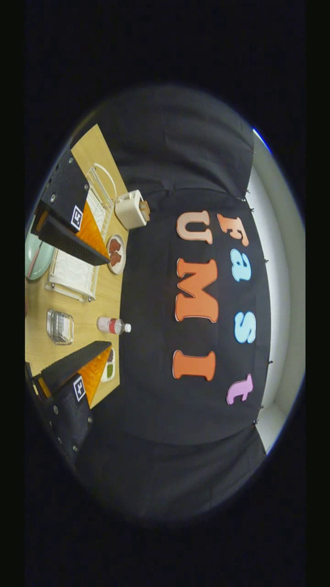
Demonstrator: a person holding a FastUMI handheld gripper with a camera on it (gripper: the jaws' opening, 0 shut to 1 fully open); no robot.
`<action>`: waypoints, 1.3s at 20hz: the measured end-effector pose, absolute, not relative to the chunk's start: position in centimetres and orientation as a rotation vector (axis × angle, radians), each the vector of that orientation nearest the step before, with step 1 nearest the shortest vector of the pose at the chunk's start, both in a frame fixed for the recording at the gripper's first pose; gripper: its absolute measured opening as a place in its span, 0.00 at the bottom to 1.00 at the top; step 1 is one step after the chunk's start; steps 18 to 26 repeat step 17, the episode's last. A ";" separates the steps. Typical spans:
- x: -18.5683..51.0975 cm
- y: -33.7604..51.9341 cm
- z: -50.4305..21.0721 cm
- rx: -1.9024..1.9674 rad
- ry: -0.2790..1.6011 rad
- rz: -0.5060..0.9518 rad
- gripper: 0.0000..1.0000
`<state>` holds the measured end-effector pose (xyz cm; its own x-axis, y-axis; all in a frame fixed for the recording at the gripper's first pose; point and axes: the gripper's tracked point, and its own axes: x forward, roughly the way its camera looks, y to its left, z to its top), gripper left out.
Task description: Take the plate from the dish rack, then take the spoon from the basket and place it into the plate.
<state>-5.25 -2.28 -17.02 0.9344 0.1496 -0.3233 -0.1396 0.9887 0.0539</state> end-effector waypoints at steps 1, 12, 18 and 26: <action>-5.0 -2.4 -16.2 0.035 0.311 0.138 0.99; -4.2 -3.7 -13.7 0.071 0.176 0.084 0.99; -4.1 -3.9 -13.3 0.071 0.154 0.072 0.99; -4.1 -3.9 -13.3 0.071 0.154 0.072 0.99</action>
